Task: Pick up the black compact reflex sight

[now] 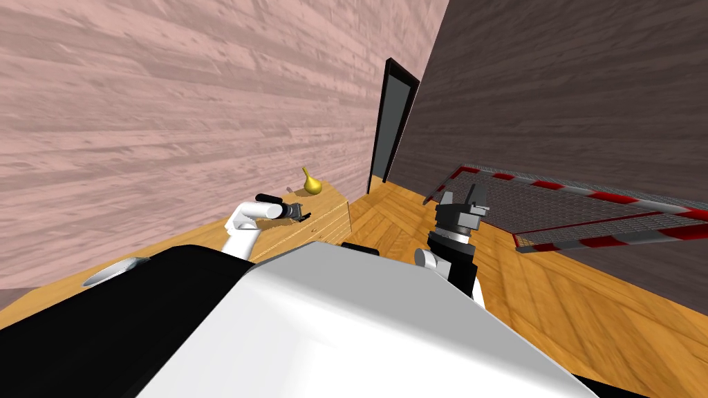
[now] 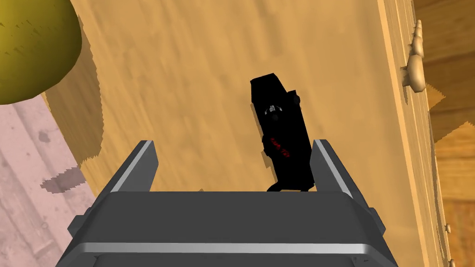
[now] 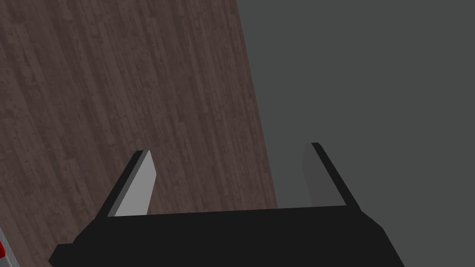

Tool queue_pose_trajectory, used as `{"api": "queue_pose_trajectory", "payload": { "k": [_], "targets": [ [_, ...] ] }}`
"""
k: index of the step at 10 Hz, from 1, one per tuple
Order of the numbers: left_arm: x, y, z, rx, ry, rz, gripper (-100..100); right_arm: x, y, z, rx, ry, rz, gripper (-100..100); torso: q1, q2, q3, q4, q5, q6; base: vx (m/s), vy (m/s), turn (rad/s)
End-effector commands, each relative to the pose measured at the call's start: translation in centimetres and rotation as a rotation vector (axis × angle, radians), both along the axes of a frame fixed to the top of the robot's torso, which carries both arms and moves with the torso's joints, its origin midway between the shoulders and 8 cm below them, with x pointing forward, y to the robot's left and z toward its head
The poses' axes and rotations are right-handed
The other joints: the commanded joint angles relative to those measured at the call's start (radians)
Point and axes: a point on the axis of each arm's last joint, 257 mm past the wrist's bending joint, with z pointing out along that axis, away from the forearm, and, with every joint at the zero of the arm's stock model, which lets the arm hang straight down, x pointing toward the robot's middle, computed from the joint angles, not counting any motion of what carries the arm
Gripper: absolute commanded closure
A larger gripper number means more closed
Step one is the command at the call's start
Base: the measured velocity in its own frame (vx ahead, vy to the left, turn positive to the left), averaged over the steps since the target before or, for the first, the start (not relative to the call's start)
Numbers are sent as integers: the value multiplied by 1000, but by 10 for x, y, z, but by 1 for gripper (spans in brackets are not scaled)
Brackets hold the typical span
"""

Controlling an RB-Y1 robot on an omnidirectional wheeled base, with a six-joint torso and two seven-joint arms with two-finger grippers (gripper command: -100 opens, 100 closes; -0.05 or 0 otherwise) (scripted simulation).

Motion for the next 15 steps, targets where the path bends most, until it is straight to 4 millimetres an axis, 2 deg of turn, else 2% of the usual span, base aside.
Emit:
{"api": "queue_pose_trajectory", "payload": {
  "k": [1,7,15],
  "targets": [
    [-10,4,-6,-35,46,42,-100,0,0,0,0,0,0,0,0,0,0,0,0,0,49,-5,12],
    [-50,11,-25,-136,206,163,-100,0,0,0,0,0,0,0,0,-1,-1,0,0,0,66,-10,12],
    [-99,10,-41,-258,399,312,-100,0,0,0,0,0,0,0,1,-1,-1,0,0,0,63,3,14]
  ]
}}
